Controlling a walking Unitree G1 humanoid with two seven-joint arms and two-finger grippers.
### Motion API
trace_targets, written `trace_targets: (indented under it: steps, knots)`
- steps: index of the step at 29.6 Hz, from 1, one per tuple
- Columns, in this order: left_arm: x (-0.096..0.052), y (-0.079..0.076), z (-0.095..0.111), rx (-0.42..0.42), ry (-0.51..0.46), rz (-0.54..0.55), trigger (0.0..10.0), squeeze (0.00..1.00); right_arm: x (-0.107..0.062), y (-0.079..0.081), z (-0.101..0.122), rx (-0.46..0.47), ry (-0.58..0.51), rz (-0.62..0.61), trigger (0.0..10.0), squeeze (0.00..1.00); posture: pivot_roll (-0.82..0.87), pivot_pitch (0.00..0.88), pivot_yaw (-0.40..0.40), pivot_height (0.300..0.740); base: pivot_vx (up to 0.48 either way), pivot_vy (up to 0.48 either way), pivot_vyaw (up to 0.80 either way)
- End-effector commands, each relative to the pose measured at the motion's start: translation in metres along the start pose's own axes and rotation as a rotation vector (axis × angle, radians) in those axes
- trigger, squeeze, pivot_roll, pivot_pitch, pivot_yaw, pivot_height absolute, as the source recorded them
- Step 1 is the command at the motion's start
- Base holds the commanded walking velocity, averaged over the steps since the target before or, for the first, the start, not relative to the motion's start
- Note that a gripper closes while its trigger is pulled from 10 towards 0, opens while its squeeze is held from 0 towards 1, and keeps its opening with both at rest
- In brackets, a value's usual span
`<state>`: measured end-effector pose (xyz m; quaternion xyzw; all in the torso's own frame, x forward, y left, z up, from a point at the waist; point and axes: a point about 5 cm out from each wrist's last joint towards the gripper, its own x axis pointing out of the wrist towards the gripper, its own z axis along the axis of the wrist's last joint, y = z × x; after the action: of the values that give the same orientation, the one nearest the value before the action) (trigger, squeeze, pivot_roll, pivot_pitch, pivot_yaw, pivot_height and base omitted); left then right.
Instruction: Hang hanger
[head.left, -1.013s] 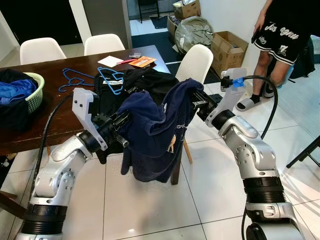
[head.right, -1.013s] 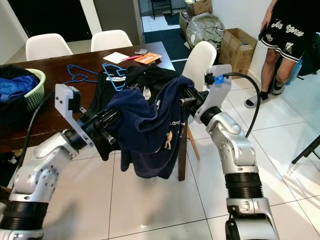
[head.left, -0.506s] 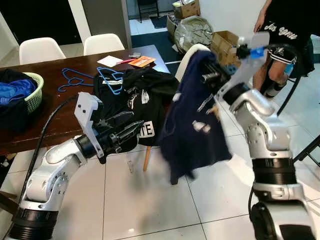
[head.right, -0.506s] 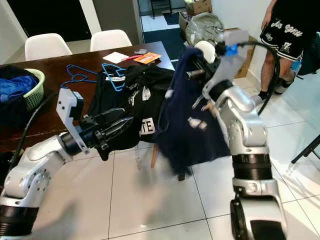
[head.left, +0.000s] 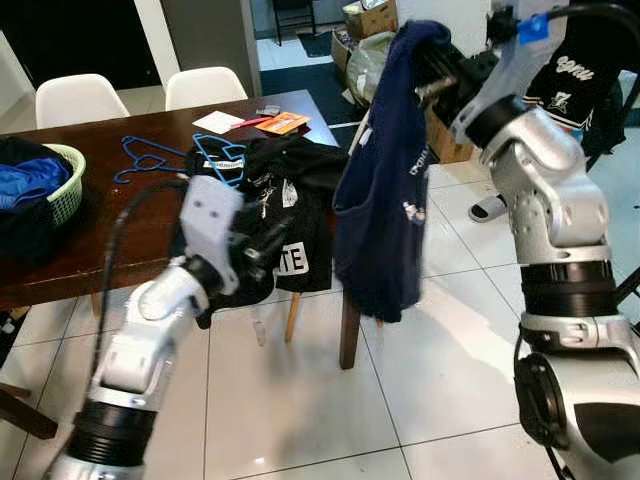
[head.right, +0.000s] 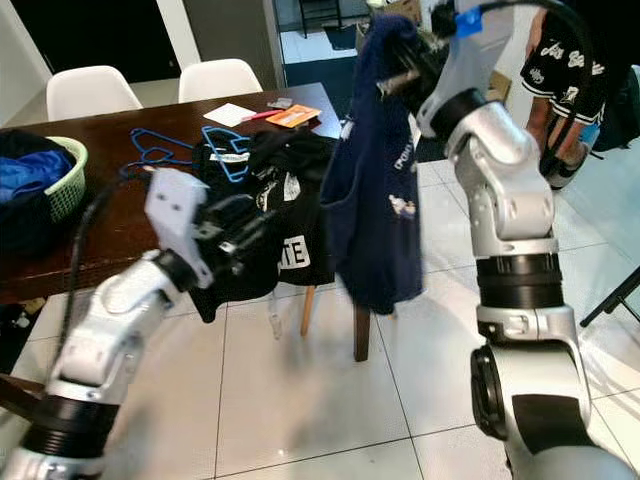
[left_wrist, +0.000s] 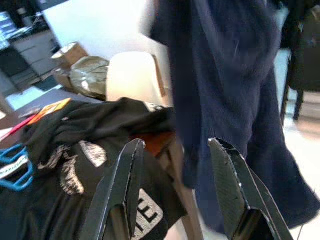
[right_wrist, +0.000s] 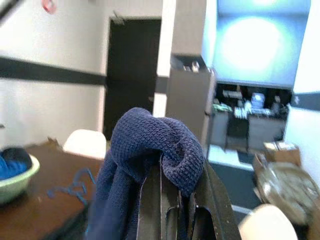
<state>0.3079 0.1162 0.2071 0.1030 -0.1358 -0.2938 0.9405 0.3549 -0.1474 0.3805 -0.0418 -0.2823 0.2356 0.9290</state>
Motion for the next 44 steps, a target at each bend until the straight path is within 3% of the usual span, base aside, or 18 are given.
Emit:
trace_targets:
  steps: [1,4,9,17,22,28,30,34,38,40,44]
  knots:
    - [0.001,-0.002,-0.002,0.032,0.007,-0.014,10.0,0.00,0.003,-0.002,0.013,0.020,-0.065,0.003,0.0,0.00,0.01,0.059,0.020,0.740,0.000,0.000,0.00]
    - [0.001,-0.007,0.000,0.014,-0.009,-0.046,10.0,0.00,0.005,-0.003,0.019,0.032,-0.090,0.010,0.0,0.00,0.02,0.059,0.018,0.740,0.000,0.000,0.00]
    - [0.003,-0.031,-0.001,-0.036,-0.028,-0.148,10.0,0.00,0.009,0.003,0.032,0.083,-0.155,0.053,0.0,0.00,0.02,0.059,0.018,0.740,0.000,0.000,0.00]
    - [0.017,-0.035,0.004,0.043,-0.055,-0.116,10.0,0.00,0.009,0.007,0.039,0.116,-0.182,0.091,0.0,0.00,0.01,0.056,0.018,0.740,0.000,0.000,0.00]
    - [0.028,-0.045,0.020,0.074,-0.115,-0.146,10.0,0.00,0.009,0.009,0.036,0.125,-0.175,0.099,0.0,0.00,0.01,0.052,0.019,0.740,0.000,0.000,0.00]
    - [0.037,-0.075,0.043,0.077,-0.206,-0.234,10.0,0.00,0.010,0.015,0.026,0.149,-0.153,0.112,0.0,0.00,0.02,0.054,0.018,0.740,0.000,0.000,0.00]
    - [0.037,-0.075,0.043,0.077,-0.206,-0.234,10.0,0.00,0.010,0.015,0.026,0.149,-0.153,0.112,0.0,0.00,0.02,0.054,0.018,0.740,0.000,0.000,0.00]
    - [0.044,-0.089,0.048,0.100,-0.236,-0.204,10.0,0.00,0.010,0.024,0.022,0.176,-0.144,0.136,0.0,0.00,0.02,0.056,0.021,0.740,0.000,0.000,0.00]
    - [0.046,-0.084,0.048,0.146,-0.239,-0.148,10.0,0.00,0.009,0.026,0.022,0.182,-0.148,0.147,0.0,0.00,0.01,0.057,0.023,0.740,0.000,0.000,0.00]
    - [0.047,-0.068,0.054,0.223,-0.249,-0.041,10.0,0.00,0.008,0.027,0.023,0.183,-0.148,0.153,0.0,0.00,0.02,0.059,0.024,0.740,0.000,0.000,0.00]
    - [0.047,-0.051,0.062,0.300,-0.256,0.077,10.0,0.00,0.007,0.027,0.022,0.184,-0.144,0.155,0.0,0.00,0.02,0.058,0.026,0.740,0.000,0.000,0.00]
